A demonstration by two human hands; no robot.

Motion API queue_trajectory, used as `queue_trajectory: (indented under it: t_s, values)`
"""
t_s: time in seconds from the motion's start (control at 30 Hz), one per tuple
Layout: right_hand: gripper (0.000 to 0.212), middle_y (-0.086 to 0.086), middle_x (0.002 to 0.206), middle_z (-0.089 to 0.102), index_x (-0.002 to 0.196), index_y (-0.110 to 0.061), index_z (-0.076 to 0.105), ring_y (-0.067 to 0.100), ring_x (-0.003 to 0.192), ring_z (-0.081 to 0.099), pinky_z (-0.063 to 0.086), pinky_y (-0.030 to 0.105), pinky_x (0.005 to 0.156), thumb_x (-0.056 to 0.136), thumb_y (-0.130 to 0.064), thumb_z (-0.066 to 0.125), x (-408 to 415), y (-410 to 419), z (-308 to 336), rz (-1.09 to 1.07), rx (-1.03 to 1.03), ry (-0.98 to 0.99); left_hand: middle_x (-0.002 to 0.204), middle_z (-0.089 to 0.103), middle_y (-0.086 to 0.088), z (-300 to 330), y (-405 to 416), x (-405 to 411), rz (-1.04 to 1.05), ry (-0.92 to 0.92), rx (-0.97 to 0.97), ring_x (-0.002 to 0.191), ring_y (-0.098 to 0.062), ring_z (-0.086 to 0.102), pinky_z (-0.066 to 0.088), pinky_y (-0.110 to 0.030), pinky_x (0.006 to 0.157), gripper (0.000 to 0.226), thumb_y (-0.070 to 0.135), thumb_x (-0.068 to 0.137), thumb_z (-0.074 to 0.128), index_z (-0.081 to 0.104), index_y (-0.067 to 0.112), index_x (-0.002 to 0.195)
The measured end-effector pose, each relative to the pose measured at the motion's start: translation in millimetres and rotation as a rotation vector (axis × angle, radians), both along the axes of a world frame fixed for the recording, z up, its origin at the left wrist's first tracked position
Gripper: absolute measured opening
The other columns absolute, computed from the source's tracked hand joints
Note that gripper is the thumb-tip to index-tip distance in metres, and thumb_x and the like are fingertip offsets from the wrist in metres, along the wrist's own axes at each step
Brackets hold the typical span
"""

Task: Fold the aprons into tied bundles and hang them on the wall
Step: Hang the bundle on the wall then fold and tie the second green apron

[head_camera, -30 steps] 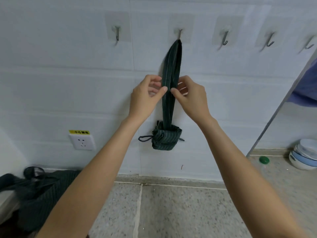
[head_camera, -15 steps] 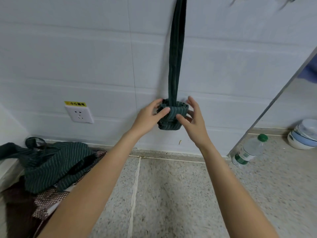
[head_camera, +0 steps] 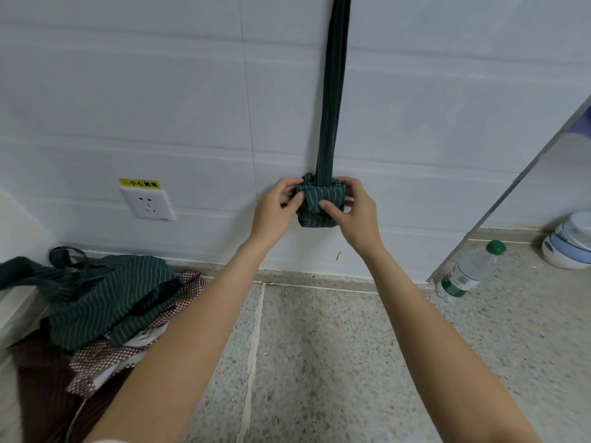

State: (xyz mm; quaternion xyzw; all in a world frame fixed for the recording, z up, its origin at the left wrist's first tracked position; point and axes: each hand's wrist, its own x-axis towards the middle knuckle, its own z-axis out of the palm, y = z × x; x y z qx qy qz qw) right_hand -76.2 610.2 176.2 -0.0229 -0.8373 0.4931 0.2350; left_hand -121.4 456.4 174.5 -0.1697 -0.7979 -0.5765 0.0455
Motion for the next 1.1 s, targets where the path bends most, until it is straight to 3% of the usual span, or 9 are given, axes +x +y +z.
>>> queue_trajectory:
  t_s: [0.07, 0.17, 0.23, 0.33, 0.43, 0.57, 0.73, 0.9, 1.1]
  values:
    - [0.049, 0.0, 0.118, 0.056, 0.125, -0.011, 0.048, 0.012, 0.103, 0.055, 0.047, 0.019, 0.086, 0.082, -0.017, 0.07, 3.1, 1.9, -1.0, 0.001, 0.025, 0.027, 0.113, 0.059, 0.005, -1.0, -1.7, 3.5, 0.029, 0.025, -0.028, 0.1, -0.006, 0.055, 0.042, -0.008, 0.083, 0.032, 0.02, 0.091, 0.059, 0.055, 0.015, 0.122]
    - [0.049, 0.006, 0.13, 0.047, 0.131, -0.01, 0.044, 0.017, 0.119, 0.044, 0.031, 0.016, 0.096, 0.086, -0.016, 0.063, 18.2, 5.7, -2.9, -0.076, 0.143, 0.074, 0.123, 0.052, 0.003, -1.8, -9.7, 18.8, 0.135, 0.1, -0.086, 0.113, -0.009, 0.049, 0.039, -0.023, 0.097, 0.034, 0.022, 0.089, 0.06, 0.055, 0.019, 0.123]
    - [0.043, 0.01, 0.131, 0.046, 0.129, -0.008, 0.048, 0.021, 0.121, 0.04, 0.027, 0.017, 0.099, 0.087, -0.013, 0.059, 39.3, 3.2, -1.9, -0.117, 0.254, 0.201, 0.12, 0.05, 0.007, -1.3, -21.3, 45.7, 0.222, 0.128, -0.077, 0.114, -0.008, 0.048, 0.038, -0.024, 0.099, 0.031, 0.018, 0.09, 0.058, 0.056, 0.021, 0.121]
    - [0.029, 0.008, 0.119, 0.056, 0.116, -0.008, 0.059, 0.021, 0.112, 0.046, 0.035, 0.026, 0.095, 0.087, -0.011, 0.056, 72.4, -5.0, -5.0, -0.055, 0.416, 0.412, 0.113, 0.058, 0.01, -5.3, -44.2, 99.5, 0.326, 0.163, -0.065, 0.108, -0.004, 0.053, 0.039, -0.019, 0.094, 0.025, 0.017, 0.092, 0.055, 0.058, 0.022, 0.116]
    - [0.02, 0.001, 0.098, 0.066, 0.107, -0.01, 0.063, 0.013, 0.094, 0.052, 0.038, 0.025, 0.084, 0.09, -0.018, 0.054, 105.3, -20.8, -17.9, 0.124, 0.508, 0.446, 0.102, 0.067, 0.011, -20.0, -70.4, 159.2, 0.344, 0.152, -0.104, 0.097, 0.0, 0.059, 0.044, -0.017, 0.087, 0.02, 0.017, 0.093, 0.054, 0.06, 0.02, 0.112]
    - [0.019, -0.006, 0.069, 0.065, 0.093, -0.014, 0.066, 0.01, 0.062, 0.059, 0.039, 0.02, 0.062, 0.09, -0.028, 0.054, 156.3, -59.2, -54.4, 0.482, 0.529, 0.34, 0.088, 0.07, 0.014, -63.8, -111.4, 256.2, 0.468, 0.05, -0.282, 0.085, -0.004, 0.065, 0.052, -0.026, 0.077, 0.017, 0.024, 0.093, 0.053, 0.062, 0.023, 0.108]
    - [0.02, -0.001, 0.082, 0.068, 0.097, -0.014, 0.064, 0.021, 0.072, 0.065, 0.053, 0.035, 0.06, 0.088, -0.029, 0.054, 211.6, -119.4, -118.0, 0.888, 0.615, 0.076, 0.085, 0.065, 0.009, -125.3, -161.5, 375.4, 0.678, -0.253, -0.565, 0.074, -0.006, 0.056, 0.043, -0.023, 0.066, 0.017, 0.029, 0.093, 0.054, 0.063, 0.023, 0.106]
    - [0.037, 0.005, 0.119, 0.057, 0.125, -0.019, 0.052, 0.026, 0.107, 0.055, 0.048, 0.037, 0.082, 0.091, -0.03, 0.055, 268.5, -203.4, -164.4, 1.291, 0.829, -0.209, 0.093, 0.062, 0.011, -182.5, -222.2, 493.7, 0.91, -0.694, -0.386, 0.088, -0.012, 0.06, 0.045, -0.022, 0.074, 0.013, 0.023, 0.093, 0.054, 0.06, 0.029, 0.102]
    - [0.042, 0.009, 0.129, 0.051, 0.132, -0.017, 0.048, 0.029, 0.116, 0.049, 0.045, 0.038, 0.093, 0.092, -0.026, 0.055, 311.5, -311.6, -198.5, 1.446, 0.831, -0.304, 0.112, 0.061, 0.001, -215.7, -288.4, 576.3, 1.26, -0.88, -0.166, 0.101, -0.019, 0.06, 0.049, -0.032, 0.085, 0.025, 0.021, 0.092, 0.053, 0.058, 0.022, 0.116]
